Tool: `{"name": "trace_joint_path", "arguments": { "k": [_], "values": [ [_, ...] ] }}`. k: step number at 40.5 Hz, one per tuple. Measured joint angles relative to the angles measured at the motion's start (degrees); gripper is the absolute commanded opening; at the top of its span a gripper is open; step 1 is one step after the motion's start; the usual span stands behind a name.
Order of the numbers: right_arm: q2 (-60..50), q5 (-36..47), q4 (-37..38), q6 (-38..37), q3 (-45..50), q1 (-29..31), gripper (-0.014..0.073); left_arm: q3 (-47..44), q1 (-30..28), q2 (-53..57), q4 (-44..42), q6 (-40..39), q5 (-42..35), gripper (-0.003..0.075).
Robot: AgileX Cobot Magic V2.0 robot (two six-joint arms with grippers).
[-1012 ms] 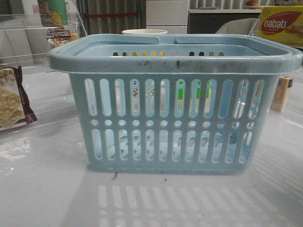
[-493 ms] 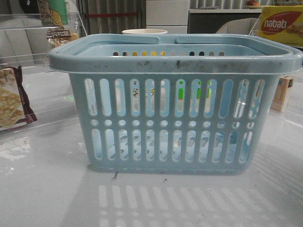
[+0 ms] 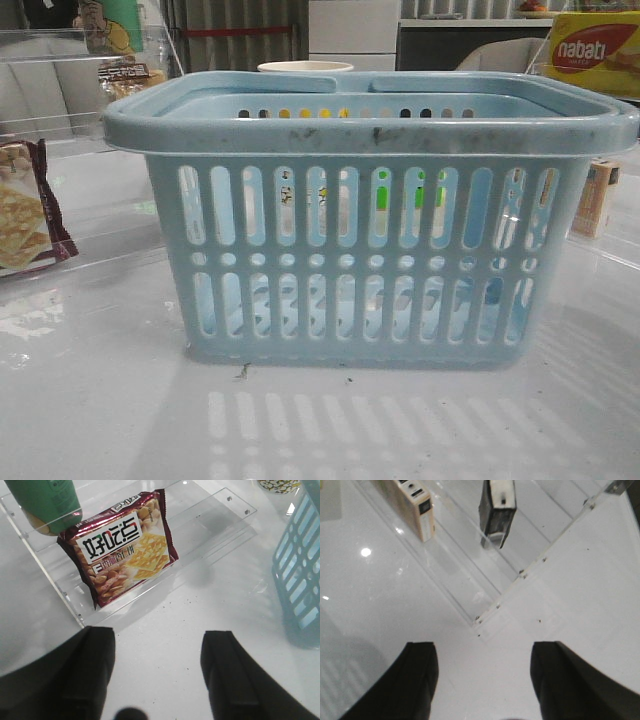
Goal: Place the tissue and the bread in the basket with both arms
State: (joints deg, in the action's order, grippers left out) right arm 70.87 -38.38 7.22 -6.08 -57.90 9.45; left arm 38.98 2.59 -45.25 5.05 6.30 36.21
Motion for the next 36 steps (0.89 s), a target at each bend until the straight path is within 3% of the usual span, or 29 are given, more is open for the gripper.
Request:
{"name": "trace_joint_path", "arguments": {
  "k": [14,26,36],
  "values": [
    [19.5,0.0,0.4,-0.1,-15.4,1.2,0.0519,0.0,0.0,-0.1,0.0,0.0,-0.1,0.04],
    [29.8,0.9,3.6,-0.1,-22.4,1.2,0.051,0.0,0.0,-0.1,0.0,0.0,-0.2,0.04],
    [32.0,2.3,4.8,-0.1,-23.6,1.2,0.0213,0.0,0.0,-0.1,0.0,0.0,-0.3,0.04]
  ]
}}
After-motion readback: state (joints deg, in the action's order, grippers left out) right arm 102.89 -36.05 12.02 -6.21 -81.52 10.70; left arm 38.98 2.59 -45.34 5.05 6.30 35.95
